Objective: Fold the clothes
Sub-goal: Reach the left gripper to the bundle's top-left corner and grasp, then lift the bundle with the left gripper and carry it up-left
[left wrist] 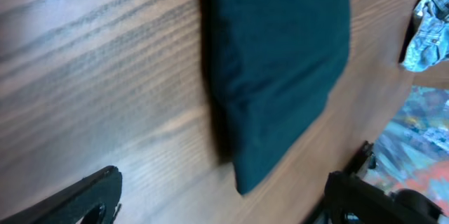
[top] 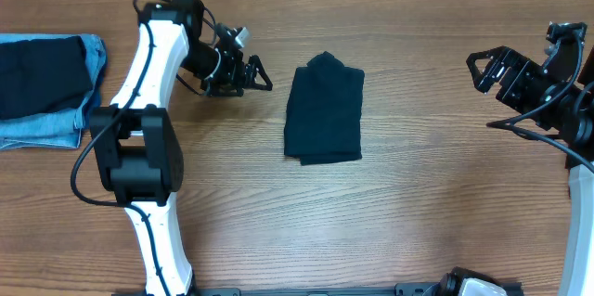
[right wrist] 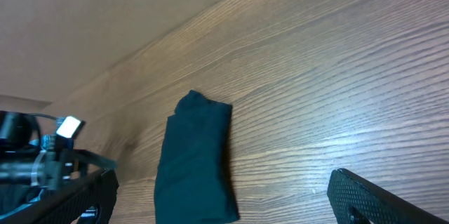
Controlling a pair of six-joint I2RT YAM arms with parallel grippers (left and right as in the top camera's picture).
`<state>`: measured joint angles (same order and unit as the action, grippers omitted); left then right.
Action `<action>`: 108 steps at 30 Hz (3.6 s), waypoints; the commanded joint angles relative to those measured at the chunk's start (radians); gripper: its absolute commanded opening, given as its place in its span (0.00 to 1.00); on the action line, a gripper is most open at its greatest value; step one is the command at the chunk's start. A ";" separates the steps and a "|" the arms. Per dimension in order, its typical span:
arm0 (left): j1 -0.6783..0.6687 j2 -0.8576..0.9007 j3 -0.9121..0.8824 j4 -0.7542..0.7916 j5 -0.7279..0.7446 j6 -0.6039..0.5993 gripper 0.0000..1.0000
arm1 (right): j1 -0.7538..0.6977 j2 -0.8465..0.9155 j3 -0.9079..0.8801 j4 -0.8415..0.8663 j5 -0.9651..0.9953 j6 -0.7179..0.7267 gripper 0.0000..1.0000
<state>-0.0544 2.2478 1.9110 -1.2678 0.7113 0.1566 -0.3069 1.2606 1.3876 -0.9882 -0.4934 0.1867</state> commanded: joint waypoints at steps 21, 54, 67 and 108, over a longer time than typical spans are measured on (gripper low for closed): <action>-0.220 0.015 -0.411 0.518 -0.010 -0.600 0.97 | -0.003 -0.002 0.020 0.002 0.004 -0.001 1.00; -0.326 0.015 -0.412 0.674 -0.094 -0.652 0.79 | -0.003 -0.002 0.020 0.002 0.004 -0.001 1.00; -0.327 0.015 -0.412 0.690 -0.102 -0.597 0.22 | -0.003 -0.002 0.020 0.002 0.004 -0.001 1.00; -0.323 -0.365 -0.408 0.689 -0.230 -0.599 0.10 | -0.003 -0.002 0.020 0.002 0.004 -0.001 1.00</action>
<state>-0.3782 2.0006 1.4979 -0.5808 0.5220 -0.4347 -0.3069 1.2613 1.3876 -0.9882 -0.4927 0.1864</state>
